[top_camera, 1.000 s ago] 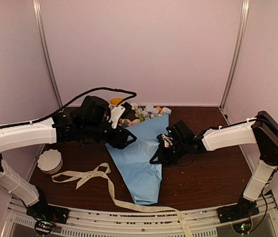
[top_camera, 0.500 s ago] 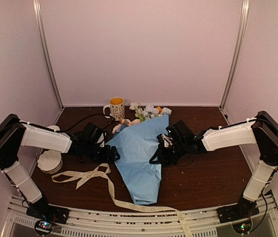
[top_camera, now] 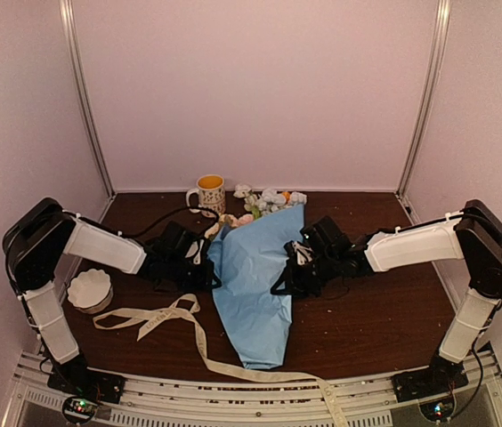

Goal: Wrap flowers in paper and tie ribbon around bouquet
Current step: Pass from the right arm to the left, then pick up the right side of the ribbon from the corner of the board, then place the ribbon at the center of the board, then pick up the folded bouquet from the center of the board, then place the folded bouquet on the ribbon, then pick up the right side of the ribbon from the center of the board.

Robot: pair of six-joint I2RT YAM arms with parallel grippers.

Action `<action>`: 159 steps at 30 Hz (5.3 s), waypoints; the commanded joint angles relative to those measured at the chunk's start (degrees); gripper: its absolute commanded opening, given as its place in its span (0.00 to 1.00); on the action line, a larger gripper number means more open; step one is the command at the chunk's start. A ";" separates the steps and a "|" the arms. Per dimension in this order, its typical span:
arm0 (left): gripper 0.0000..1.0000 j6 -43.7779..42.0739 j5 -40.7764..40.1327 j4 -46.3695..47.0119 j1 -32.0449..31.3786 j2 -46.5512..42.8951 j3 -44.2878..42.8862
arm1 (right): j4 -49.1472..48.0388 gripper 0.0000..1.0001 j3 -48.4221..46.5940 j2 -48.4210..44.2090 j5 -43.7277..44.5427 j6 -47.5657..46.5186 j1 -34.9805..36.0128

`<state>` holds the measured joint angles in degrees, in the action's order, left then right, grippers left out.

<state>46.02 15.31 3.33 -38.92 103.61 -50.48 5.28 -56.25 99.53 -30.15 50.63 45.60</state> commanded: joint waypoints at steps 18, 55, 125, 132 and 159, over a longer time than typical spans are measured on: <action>0.00 1.96 1.25 6.88 0.24 1.59 3.46 | 39.99 0.54 5.23 -23.61 24.43 -10.16 14.15; 0.00 -0.12 0.51 3.50 0.24 -0.58 1.35 | 36.30 0.00 4.75 -10.85 40.32 -13.81 -1.85; 0.00 -6.29 2.82 -6.83 -1.51 -13.79 4.93 | 2.92 0.36 6.42 -9.64 -0.56 1.74 12.28; 0.00 -5.99 4.35 -5.18 -1.55 -11.52 6.77 | 21.19 0.65 7.44 -19.39 14.98 -4.24 9.18; 0.00 -7.19 3.98 -6.85 -1.65 -11.16 3.50 | 6.58 0.00 -4.89 3.25 10.43 -8.97 -29.66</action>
<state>40.32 18.90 -3.77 -40.25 91.77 -44.36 17.82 -54.28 100.01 -16.53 38.50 18.24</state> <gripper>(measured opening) 0.007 0.003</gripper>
